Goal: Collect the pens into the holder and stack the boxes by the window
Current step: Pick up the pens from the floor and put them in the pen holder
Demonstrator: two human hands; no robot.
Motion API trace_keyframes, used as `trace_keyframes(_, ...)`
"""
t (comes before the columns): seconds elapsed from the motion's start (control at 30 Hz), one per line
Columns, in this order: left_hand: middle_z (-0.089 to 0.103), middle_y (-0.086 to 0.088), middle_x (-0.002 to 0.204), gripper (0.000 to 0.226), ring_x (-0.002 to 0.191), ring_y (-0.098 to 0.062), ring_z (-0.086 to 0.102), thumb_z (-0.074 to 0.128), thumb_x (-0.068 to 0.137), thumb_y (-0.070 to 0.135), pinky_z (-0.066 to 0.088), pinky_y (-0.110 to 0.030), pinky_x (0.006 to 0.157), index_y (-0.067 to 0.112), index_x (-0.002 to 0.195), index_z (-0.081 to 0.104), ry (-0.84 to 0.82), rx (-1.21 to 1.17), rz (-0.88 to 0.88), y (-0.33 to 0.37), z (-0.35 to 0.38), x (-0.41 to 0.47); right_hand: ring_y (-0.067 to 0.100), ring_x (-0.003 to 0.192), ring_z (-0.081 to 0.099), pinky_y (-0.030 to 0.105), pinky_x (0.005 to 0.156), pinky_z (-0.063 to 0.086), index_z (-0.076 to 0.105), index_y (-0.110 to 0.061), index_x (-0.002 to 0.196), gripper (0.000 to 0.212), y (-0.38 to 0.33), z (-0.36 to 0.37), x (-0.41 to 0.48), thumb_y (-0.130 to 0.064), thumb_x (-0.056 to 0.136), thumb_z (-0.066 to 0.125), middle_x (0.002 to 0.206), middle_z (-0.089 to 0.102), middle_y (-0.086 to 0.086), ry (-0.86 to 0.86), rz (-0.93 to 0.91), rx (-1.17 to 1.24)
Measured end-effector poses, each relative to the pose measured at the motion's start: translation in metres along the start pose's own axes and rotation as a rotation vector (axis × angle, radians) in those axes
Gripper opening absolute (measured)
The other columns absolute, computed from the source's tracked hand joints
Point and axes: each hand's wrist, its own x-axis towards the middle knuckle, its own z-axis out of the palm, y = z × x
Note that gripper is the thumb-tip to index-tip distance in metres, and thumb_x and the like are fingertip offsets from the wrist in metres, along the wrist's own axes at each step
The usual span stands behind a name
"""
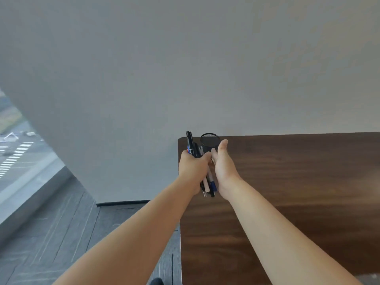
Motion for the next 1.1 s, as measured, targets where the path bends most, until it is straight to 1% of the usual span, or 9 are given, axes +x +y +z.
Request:
trace_keyframes(0.13, 0.056, -0.003, 0.068, 0.012, 0.056, -0.016, 0.057, 0.066, 0.087, 0.014, 0.053, -0.03, 0.061, 0.013, 0.087, 0.054, -0.073, 0.076, -0.052, 0.013, -0.003, 0.088, 0.02, 0.106, 0.058, 0.042, 0.105, 0.04, 0.057, -0.01, 0.129, 0.042, -0.035, 0.0, 0.037, -0.037, 0.101, 0.039, 0.101, 0.066, 0.003, 0.231, -0.054, -0.021)
trace_keyframes(0.27, 0.051, -0.005, 0.061, 0.015, 0.061, -0.025, 0.053, 0.064, 0.08, 0.007, 0.046, -0.032, 0.062, 0.015, 0.071, 0.055, -0.054, 0.114, -0.035, 0.024, 0.001, 0.156, 0.023, 0.108, 0.055, 0.033, 0.083, 0.044, 0.046, -0.011, 0.139, 0.049, -0.015, -0.011, 0.107, -0.009, 0.091, 0.057, 0.125, 0.056, 0.008, 0.312, 0.025, -0.289)
trace_keyframes(0.4, 0.052, -0.001, 0.057, 0.018, 0.057, -0.024, 0.053, 0.064, 0.079, 0.009, 0.046, -0.029, 0.059, 0.02, 0.069, 0.055, -0.066, 0.115, 0.06, 0.024, 0.023, 0.2, 0.02, 0.13, 0.043, 0.033, 0.097, 0.045, 0.028, -0.019, 0.148, 0.084, -0.002, -0.012, 0.155, -0.01, 0.079, 0.075, 0.149, 0.038, 0.004, 0.203, -0.029, -0.369)
trace_keyframes(0.53, 0.058, 0.007, 0.064, 0.015, 0.063, -0.016, 0.058, 0.069, 0.078, 0.012, 0.049, -0.029, 0.064, 0.023, 0.077, 0.059, 0.004, 0.096, 0.178, 0.015, 0.043, 0.232, 0.009, 0.123, 0.04, 0.009, 0.084, 0.038, 0.03, -0.02, 0.141, 0.093, 0.009, -0.012, 0.198, -0.007, 0.067, 0.084, 0.131, 0.04, -0.008, 0.164, -0.215, -0.352)
trace_keyframes(0.67, 0.058, 0.012, 0.064, 0.016, 0.062, -0.008, 0.059, 0.071, 0.078, 0.014, 0.049, -0.025, 0.066, 0.024, 0.078, 0.058, 0.077, 0.082, 0.284, 0.003, 0.064, 0.254, 0.011, 0.141, 0.032, 0.031, 0.113, 0.034, 0.012, -0.027, 0.153, 0.119, 0.026, -0.019, 0.236, -0.022, 0.062, 0.089, 0.155, 0.029, -0.009, 0.091, -0.208, -0.326)
trace_keyframes(0.8, 0.056, 0.015, 0.059, 0.021, 0.049, 0.005, 0.053, 0.072, 0.079, 0.013, 0.046, -0.01, 0.055, 0.025, 0.073, 0.056, 0.079, 0.085, 0.364, 0.0, 0.086, 0.268, 0.011, 0.128, 0.049, 0.029, 0.105, 0.043, 0.029, -0.027, 0.147, 0.102, 0.045, -0.029, 0.253, -0.03, 0.063, 0.087, 0.138, 0.052, -0.008, 0.162, -0.213, -0.368)
trace_keyframes(0.9, 0.055, 0.016, 0.057, 0.019, 0.051, 0.003, 0.052, 0.071, 0.079, 0.012, 0.043, -0.007, 0.054, 0.023, 0.075, 0.055, 0.119, 0.068, 0.398, -0.007, 0.092, 0.278, 0.012, 0.119, 0.051, 0.025, 0.097, 0.045, 0.031, -0.025, 0.147, 0.095, 0.051, -0.034, 0.259, -0.024, 0.068, 0.084, 0.125, 0.051, -0.007, 0.185, -0.238, -0.448)
trace_keyframes(1.0, 0.056, 0.02, 0.056, 0.022, 0.055, 0.003, 0.054, 0.073, 0.079, 0.015, 0.045, -0.009, 0.058, 0.025, 0.074, 0.054, 0.128, 0.092, 0.415, -0.02, 0.093, 0.286, 0.01, 0.136, 0.035, 0.03, 0.112, 0.036, 0.024, -0.025, 0.15, 0.109, 0.054, -0.032, 0.264, -0.023, 0.062, 0.088, 0.148, 0.033, -0.006, 0.126, -0.279, -0.442)
trace_keyframes(1.1, 0.057, 0.019, 0.06, 0.021, 0.059, 0.002, 0.057, 0.076, 0.077, 0.019, 0.047, -0.014, 0.064, 0.022, 0.077, 0.056, 0.149, 0.088, 0.401, -0.03, 0.091, 0.292, 0.008, 0.139, 0.033, 0.028, 0.113, 0.032, 0.019, -0.029, 0.15, 0.119, 0.051, -0.02, 0.267, -0.026, 0.055, 0.091, 0.152, 0.03, -0.009, 0.029, -0.293, -0.356)
